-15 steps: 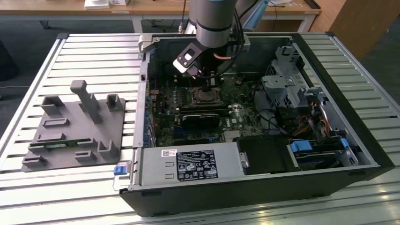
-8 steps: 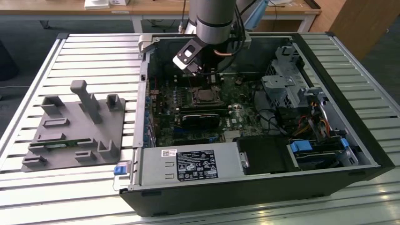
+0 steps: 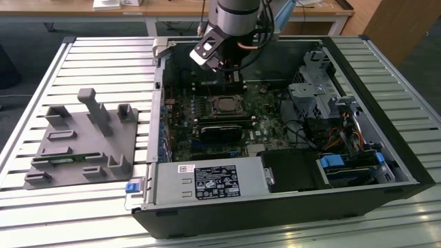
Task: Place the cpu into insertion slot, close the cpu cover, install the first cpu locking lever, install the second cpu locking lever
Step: 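Install the first cpu locking lever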
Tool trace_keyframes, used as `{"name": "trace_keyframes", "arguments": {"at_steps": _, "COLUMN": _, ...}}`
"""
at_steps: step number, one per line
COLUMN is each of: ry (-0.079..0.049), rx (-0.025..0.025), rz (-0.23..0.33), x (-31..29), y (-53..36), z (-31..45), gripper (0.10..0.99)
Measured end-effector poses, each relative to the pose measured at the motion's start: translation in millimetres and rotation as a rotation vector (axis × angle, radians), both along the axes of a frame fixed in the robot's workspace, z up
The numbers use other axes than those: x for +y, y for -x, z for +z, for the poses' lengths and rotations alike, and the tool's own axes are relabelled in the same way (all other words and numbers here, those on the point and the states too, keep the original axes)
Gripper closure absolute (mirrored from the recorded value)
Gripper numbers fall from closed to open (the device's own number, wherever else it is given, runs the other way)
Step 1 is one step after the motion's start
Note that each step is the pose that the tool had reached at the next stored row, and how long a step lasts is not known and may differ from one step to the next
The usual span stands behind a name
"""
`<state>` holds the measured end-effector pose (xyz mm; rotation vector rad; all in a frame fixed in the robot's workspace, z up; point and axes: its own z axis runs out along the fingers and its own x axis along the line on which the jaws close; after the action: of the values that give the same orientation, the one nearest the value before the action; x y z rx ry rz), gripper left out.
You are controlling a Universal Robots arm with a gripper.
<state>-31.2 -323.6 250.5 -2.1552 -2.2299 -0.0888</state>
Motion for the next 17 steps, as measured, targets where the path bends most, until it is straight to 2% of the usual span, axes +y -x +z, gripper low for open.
{"name": "trace_keyframes", "arguments": {"at_steps": 5, "ry": 0.0, "rx": 0.0, "rz": 0.0, "x": 0.0, "y": 0.0, "z": 15.7, "gripper": 0.98}}
{"name": "trace_keyframes", "arguments": {"at_steps": 7, "ry": 0.0, "rx": -0.0001, "rz": 0.012, "x": 0.0, "y": 0.0, "z": 16.4, "gripper": 0.98}}
{"name": "trace_keyframes", "arguments": {"at_steps": 17, "ry": 0.001, "rx": 0.0001, "rz": 0.192, "x": 0.0, "y": 0.0, "z": 16.4, "gripper": 0.98}}
